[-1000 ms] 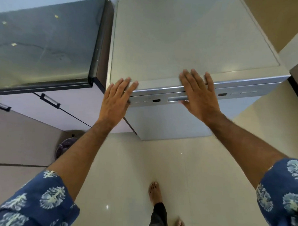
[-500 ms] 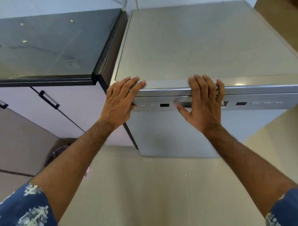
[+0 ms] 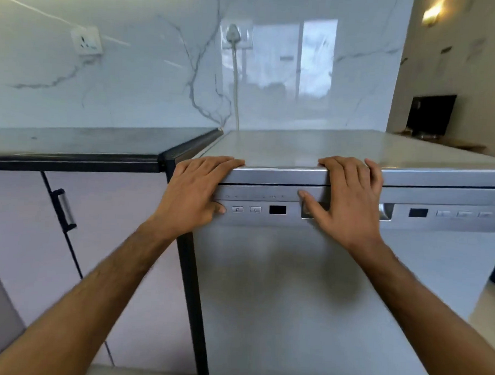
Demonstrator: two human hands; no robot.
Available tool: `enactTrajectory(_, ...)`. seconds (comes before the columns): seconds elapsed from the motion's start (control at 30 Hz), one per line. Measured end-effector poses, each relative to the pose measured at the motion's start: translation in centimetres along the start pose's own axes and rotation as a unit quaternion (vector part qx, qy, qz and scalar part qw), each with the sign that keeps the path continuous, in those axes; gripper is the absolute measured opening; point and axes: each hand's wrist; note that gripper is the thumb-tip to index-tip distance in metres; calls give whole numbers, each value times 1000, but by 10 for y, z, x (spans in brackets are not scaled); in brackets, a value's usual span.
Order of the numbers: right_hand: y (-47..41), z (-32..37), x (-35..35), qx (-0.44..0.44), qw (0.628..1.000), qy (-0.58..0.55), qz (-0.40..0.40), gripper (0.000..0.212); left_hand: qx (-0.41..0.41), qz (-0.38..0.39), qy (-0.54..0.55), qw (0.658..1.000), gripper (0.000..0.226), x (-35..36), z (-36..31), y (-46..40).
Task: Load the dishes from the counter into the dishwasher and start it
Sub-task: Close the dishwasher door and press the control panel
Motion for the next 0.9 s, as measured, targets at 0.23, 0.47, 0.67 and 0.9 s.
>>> enactTrajectory(0.23,6,-2,6,-14,999,18,-38,59,20,2,5,1000,91,3,1,3)
enactTrajectory(0.47,6,0,0,-13,999,24,-26,57,-44,-94,-35,994,57,23,-27,5)
enactTrajectory(0.67,21,-2,5,-12,999,38,-16,69,-112,-148,-32,982,52,47,-44,2)
enactTrajectory(0.9,25,-6,14,-15,997,71,-6,81,-115,-154,-54,980,63,60,-40,1)
Point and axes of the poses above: each hand's wrist, its own y-axis away from the middle knuckle, its own x-axis out of the palm, z = x × y, and after that the axes turned 3 degrees about z, right-handed
